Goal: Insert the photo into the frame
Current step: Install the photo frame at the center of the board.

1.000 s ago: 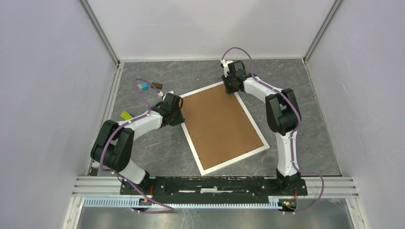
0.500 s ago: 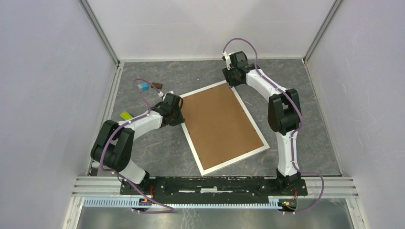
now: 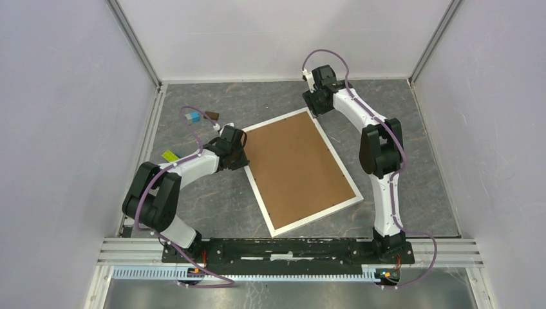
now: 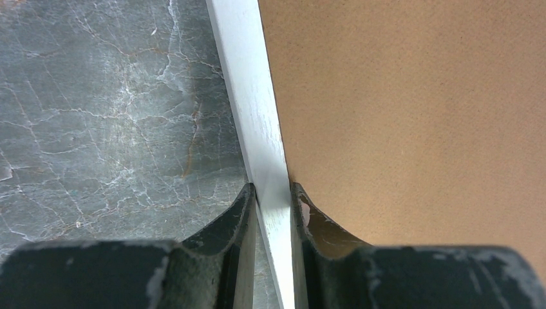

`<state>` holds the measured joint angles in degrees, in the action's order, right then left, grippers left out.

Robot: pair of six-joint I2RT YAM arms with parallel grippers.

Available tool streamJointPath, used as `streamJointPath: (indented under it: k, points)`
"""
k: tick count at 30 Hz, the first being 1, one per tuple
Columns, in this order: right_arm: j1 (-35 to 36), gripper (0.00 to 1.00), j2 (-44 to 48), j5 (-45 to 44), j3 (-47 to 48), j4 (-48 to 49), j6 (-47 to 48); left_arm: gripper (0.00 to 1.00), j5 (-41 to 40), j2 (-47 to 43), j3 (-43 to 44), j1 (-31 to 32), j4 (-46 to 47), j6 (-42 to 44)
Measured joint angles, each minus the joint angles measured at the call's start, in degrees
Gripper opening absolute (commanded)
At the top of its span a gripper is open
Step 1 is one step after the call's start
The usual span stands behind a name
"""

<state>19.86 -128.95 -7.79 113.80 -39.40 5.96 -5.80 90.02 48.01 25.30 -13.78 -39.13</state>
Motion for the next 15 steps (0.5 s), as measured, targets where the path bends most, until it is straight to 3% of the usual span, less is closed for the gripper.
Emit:
streamJointPath:
  k: [15]
  points:
    - [0.0,0.66,-3.23,-0.07,0.0,-2.49,0.39,0.02,0.0,0.0,0.0,0.0,0.0,0.0]
